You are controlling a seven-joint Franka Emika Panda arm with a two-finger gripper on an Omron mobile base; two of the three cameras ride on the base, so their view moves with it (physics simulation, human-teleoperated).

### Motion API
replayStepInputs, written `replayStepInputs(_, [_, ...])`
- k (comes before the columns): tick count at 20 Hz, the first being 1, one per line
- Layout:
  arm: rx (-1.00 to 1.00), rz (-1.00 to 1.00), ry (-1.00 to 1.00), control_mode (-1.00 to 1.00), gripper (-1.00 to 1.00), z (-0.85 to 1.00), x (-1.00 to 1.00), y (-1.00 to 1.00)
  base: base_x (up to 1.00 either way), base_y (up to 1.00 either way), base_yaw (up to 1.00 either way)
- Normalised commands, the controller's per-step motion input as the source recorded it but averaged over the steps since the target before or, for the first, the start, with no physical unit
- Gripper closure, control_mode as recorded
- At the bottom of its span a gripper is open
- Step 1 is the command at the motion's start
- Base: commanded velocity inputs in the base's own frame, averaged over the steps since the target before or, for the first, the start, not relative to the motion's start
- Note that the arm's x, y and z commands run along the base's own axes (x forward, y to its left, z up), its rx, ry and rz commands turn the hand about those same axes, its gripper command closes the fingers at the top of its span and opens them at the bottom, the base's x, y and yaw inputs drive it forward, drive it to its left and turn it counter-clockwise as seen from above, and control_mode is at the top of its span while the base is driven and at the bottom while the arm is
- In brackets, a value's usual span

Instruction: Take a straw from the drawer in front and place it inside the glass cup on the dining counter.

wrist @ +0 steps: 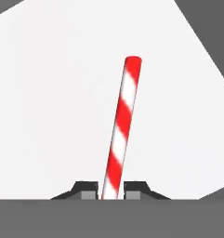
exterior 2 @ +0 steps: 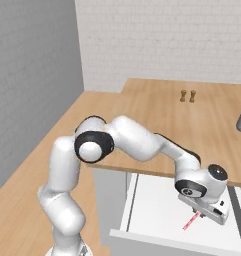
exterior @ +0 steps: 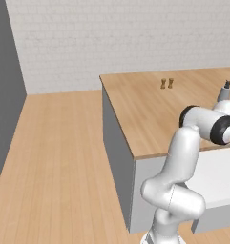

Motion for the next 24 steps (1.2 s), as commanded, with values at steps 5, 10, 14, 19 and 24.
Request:
replayStepInputs(5, [-0.03, 0.00, -0.09, -1.00, 1.00, 1.00, -0.35, 0.53, 0.00, 0.00, 0.00])
replayStepInputs(10, [-0.02, 0.00, -0.01, -1.00, 1.00, 1.00, 0.00, 0.47, 0.00, 0.00, 0.00])
replayStepInputs(14, [0.00, 0.01, -0.01, -1.00, 1.00, 1.00, 0.01, 0.34, 0.00, 0.00, 0.00])
replayStepInputs(19, [-0.01, 0.00, -0.03, -1.00, 1.00, 1.00, 0.08, 0.58, 0.00, 0.00, 0.00])
replayStepInputs(24, [0.00, 0.00, 0.05, -1.00, 1.00, 1.00, 0.15, 0.50, 0.00, 0.00, 0.00])
